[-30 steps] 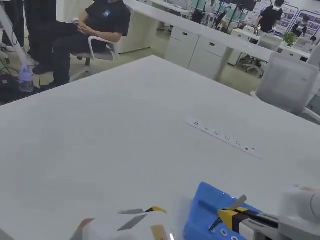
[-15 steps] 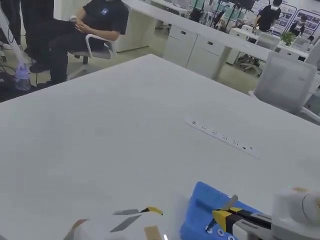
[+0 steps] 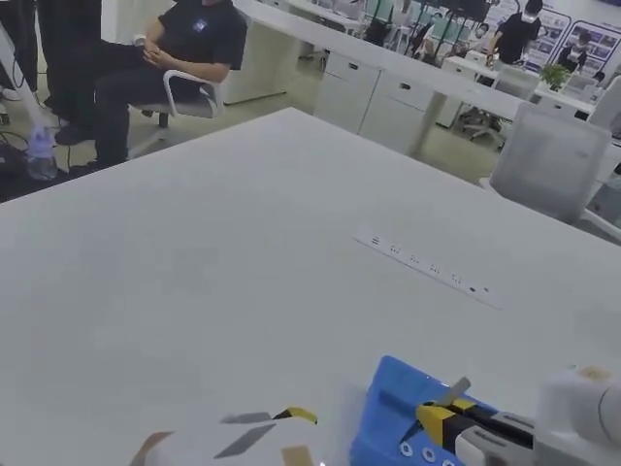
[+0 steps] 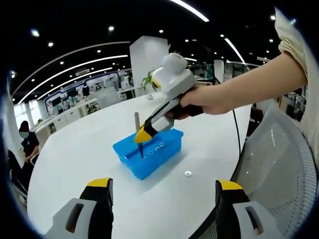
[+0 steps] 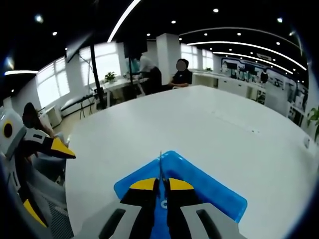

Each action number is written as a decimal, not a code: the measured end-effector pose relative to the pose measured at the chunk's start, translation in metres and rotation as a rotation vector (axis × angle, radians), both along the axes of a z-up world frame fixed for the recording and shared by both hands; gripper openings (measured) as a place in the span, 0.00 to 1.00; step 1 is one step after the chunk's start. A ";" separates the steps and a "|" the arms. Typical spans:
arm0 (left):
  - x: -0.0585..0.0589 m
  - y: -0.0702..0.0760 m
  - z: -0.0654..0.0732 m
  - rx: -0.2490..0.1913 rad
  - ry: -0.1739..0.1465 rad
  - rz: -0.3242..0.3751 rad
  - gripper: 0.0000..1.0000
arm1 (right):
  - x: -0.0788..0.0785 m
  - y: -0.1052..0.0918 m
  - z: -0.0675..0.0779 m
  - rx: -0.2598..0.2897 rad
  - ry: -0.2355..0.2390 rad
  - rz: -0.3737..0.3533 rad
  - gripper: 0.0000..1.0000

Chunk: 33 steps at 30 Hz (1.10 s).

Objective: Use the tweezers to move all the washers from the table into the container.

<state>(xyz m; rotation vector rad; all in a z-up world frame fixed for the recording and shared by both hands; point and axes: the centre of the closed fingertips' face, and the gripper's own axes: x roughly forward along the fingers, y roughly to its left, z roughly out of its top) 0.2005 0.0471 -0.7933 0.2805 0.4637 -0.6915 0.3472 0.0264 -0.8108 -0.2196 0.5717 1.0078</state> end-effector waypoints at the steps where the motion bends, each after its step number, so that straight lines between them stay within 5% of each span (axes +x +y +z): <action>1: 0.000 0.000 0.000 0.000 0.000 0.000 0.86 | 0.001 0.000 0.002 0.007 -0.001 -0.005 0.04; 11: 0.000 0.000 -0.001 0.005 0.000 -0.004 0.85 | -0.008 -0.006 0.031 0.074 -0.040 -0.046 0.04; 21: -0.001 -0.002 0.001 -0.003 -0.002 -0.010 0.86 | -0.023 -0.016 0.059 0.190 -0.030 -0.111 0.04; 33: -0.002 -0.003 0.001 -0.009 -0.002 -0.016 0.85 | -0.048 -0.026 0.062 0.182 -0.027 -0.102 0.04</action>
